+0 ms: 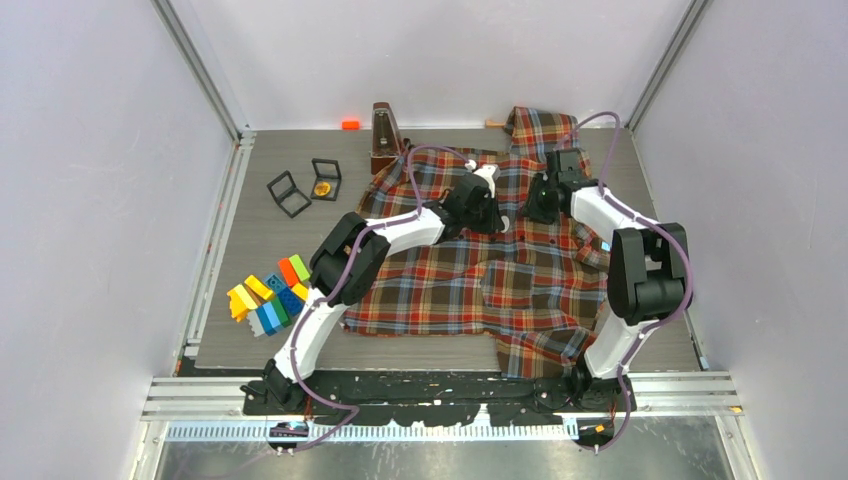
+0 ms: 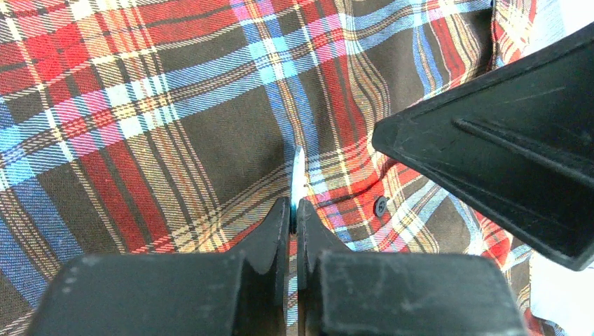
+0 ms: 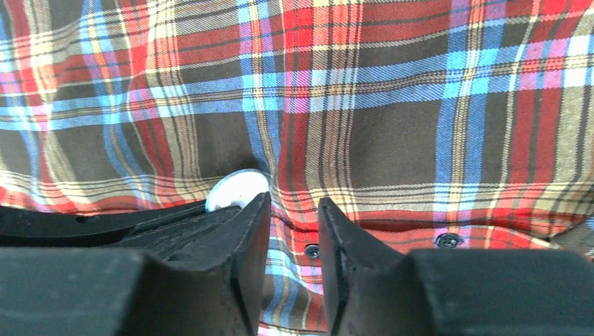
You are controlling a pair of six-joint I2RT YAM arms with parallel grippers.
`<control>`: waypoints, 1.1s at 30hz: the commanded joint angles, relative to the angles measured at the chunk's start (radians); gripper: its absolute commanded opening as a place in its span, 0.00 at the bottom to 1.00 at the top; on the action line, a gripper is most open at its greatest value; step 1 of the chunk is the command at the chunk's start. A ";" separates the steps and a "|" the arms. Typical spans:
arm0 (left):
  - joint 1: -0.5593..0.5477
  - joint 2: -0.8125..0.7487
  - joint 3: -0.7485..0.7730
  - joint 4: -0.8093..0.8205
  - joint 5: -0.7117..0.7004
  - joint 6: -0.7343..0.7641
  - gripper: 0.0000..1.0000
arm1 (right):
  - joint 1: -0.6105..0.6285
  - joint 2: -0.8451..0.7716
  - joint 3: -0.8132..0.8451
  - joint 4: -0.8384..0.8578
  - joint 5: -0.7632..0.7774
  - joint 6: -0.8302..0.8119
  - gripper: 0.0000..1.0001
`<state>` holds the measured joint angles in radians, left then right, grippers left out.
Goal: Pin the brooch onto the clothing
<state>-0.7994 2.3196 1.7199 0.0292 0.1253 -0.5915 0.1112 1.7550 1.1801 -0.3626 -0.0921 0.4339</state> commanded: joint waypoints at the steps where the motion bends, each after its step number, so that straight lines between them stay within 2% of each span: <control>1: -0.006 -0.020 0.006 0.018 0.008 0.023 0.00 | 0.032 -0.021 0.021 0.024 0.119 -0.053 0.39; 8: -0.006 -0.021 0.000 0.024 0.007 0.022 0.00 | 0.069 0.052 0.072 0.010 0.145 -0.079 0.47; 16: -0.006 -0.016 0.004 0.028 0.010 0.022 0.00 | 0.084 0.112 0.106 -0.003 0.165 -0.084 0.43; 18: -0.006 -0.014 0.004 0.028 0.010 0.025 0.00 | 0.086 0.118 0.108 -0.003 0.173 -0.086 0.40; 20: -0.006 -0.014 0.006 0.026 0.008 0.026 0.00 | 0.088 0.123 0.112 -0.006 0.177 -0.084 0.30; 23: -0.006 -0.011 0.007 0.025 0.000 0.026 0.00 | 0.089 0.132 0.124 -0.025 0.166 -0.083 0.03; 29: -0.006 0.015 0.036 0.002 -0.018 0.036 0.00 | 0.088 0.058 0.073 0.002 0.135 -0.072 0.01; 33: -0.006 0.026 0.042 -0.004 -0.018 0.037 0.00 | 0.088 0.033 0.050 0.038 0.054 -0.061 0.01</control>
<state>-0.7994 2.3283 1.7206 0.0288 0.1234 -0.5713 0.1944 1.8683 1.2449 -0.3832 0.0380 0.3614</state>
